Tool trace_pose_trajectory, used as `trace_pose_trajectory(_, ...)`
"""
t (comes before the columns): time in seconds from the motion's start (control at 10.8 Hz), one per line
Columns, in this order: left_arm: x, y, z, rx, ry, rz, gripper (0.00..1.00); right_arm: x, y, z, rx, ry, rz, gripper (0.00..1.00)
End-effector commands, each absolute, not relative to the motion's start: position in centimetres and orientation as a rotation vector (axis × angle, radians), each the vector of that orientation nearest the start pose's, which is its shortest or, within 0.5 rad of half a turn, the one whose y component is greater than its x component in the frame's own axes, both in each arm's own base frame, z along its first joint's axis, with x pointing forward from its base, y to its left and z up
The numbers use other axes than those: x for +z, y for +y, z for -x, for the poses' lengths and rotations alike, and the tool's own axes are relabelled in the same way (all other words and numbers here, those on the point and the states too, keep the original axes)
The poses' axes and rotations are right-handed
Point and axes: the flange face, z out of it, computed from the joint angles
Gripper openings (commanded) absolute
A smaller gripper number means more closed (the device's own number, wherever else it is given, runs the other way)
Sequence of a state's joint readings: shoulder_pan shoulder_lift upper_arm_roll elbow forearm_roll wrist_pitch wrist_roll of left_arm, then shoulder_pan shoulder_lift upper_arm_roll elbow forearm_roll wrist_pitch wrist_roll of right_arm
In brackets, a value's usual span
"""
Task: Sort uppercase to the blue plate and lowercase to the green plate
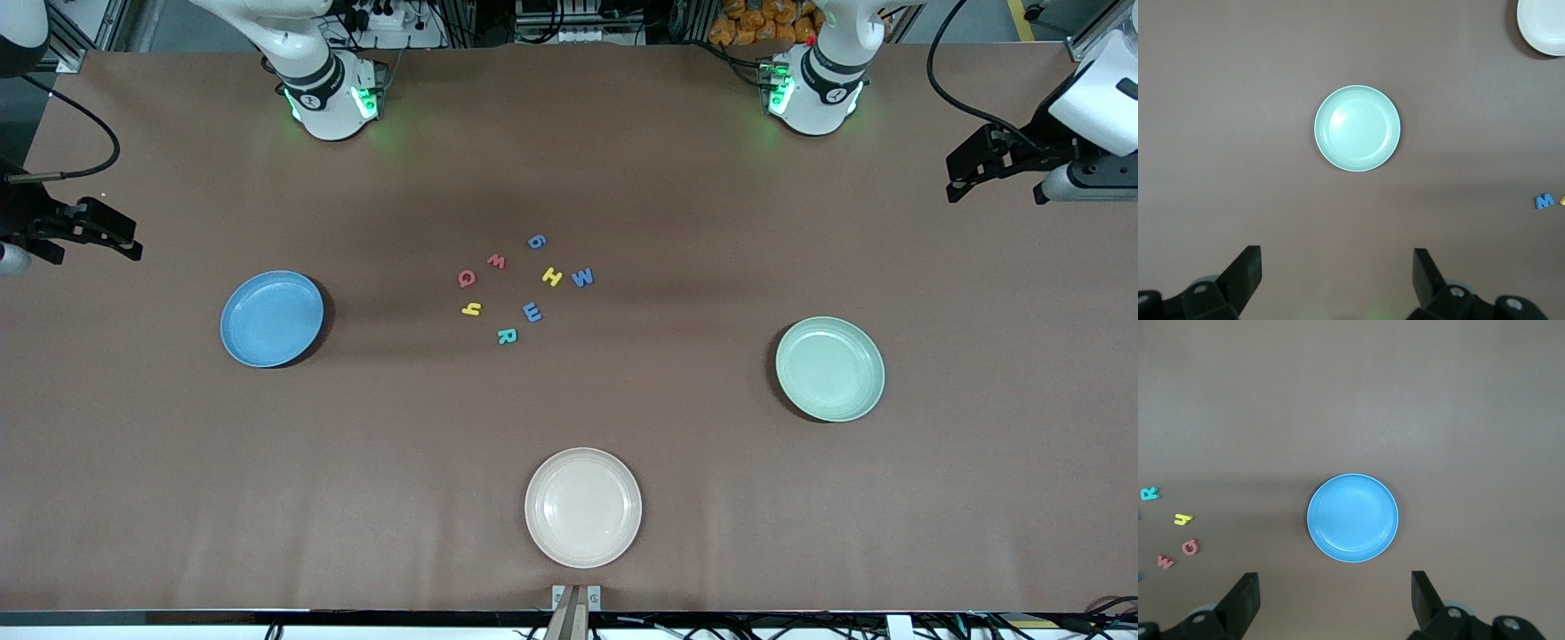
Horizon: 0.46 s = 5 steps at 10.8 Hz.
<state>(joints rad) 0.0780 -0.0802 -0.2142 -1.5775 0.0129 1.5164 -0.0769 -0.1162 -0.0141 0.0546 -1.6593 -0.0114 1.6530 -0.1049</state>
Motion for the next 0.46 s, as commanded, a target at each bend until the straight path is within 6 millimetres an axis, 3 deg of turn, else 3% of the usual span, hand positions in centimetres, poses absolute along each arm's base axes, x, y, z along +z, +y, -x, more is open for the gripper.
trace_pose_trajectory(0.0, 66.46, -7.4, -51.88, -0.043, 0.084, 3.099, 1.0, 60.02, -3.41, -55.39, -0.009, -0.085, 3.145, 1.0)
trace_pose_trajectory(0.37, 66.38, -7.14, -51.92, -0.039, 0.078, 3.104, 1.0, 59.63, -3.58, -55.38, 0.005, -0.08, 3.144, 1.0)
